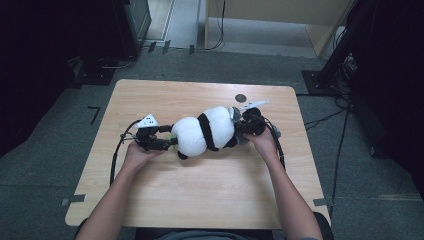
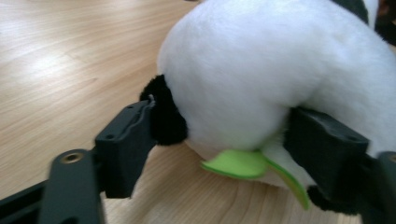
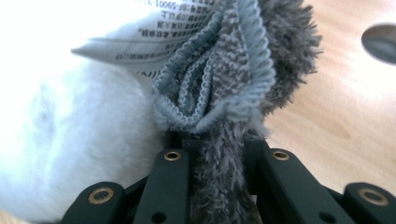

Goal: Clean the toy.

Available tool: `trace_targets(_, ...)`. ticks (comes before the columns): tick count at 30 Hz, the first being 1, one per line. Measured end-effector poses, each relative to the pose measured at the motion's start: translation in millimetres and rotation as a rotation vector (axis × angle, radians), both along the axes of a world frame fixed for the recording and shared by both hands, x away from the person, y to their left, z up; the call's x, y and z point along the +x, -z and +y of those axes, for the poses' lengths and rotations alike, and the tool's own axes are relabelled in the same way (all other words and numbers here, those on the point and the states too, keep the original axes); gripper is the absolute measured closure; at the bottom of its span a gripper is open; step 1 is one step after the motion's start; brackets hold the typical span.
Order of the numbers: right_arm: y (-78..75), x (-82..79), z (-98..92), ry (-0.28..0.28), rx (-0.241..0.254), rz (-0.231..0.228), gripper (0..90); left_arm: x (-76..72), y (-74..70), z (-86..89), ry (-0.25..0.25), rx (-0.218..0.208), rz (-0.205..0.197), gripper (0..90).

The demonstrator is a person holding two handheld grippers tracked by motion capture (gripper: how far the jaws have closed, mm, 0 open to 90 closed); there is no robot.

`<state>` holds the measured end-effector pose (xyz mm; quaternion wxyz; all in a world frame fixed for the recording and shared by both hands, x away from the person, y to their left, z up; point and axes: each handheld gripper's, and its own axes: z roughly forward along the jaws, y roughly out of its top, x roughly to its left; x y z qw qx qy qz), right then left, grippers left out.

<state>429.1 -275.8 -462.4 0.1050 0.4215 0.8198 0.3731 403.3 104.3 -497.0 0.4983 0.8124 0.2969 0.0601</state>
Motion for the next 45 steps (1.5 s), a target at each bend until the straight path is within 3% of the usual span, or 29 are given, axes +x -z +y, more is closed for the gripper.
trace_targets(4, 1.7, 1.7, 2.7, 0.016, 0.028, -0.009, 79.5, -1.5, 4.0, 0.5, 0.017, -0.029, 0.006, 15.8)
trace_targets(9, 2.7, 3.1, 6.9, 0.043, 0.042, -0.016, 79.8, -4.8, 6.6, -5.5, 0.092, -0.058, -0.012, 15.7)
trace_targets(14, 4.3, 6.4, 11.1, 0.082, 0.063, -0.007, 80.1, -5.1, 9.9, -9.1, 0.124, -0.086, 0.016, 14.7)
trace_targets(17, 3.6, 7.2, 14.0, 0.094, 0.044, -0.015, 80.0, -5.8, 9.1, -9.2, 0.140, -0.091, 0.020, 18.8)
trace_targets(21, 3.5, 7.5, 14.8, 0.102, 0.037, -0.017, 79.9, -6.4, 7.0, -7.4, 0.149, -0.084, 0.012, 30.6)
trace_targets(26, 2.6, 6.7, 13.6, 0.110, 0.018, -0.022, 79.2, -8.1, 2.6, -5.9, 0.131, -0.073, 0.023, 49.2)
trace_targets(31, -2.0, 4.6, 5.2, 0.126, 0.005, -0.027, 77.7, -13.2, -5.6, -6.5, 0.134, -0.068, 0.022, 61.5)
trace_targets(34, -7.0, 2.2, -6.0, 0.146, 0.001, -0.034, 77.5, -16.9, -12.2, -6.3, 0.123, -0.084, 0.001, 64.8)
trace_targets(39, -17.8, -5.0, -29.8, 0.203, 0.069, -0.027, 77.6, -23.1, -26.1, -5.8, 0.059, -0.134, -0.043, 66.2)
trace_targets(42, -24.8, -11.2, -33.8, 0.197, 0.088, -0.020, 77.6, -26.0, -31.4, -7.2, 0.015, -0.147, -0.055, 66.4)
trace_targets(45, -32.5, -20.6, -29.2, 0.181, 0.091, -0.048, 77.2, -27.8, -34.9, -7.5, -0.031, -0.167, -0.062, 66.4)
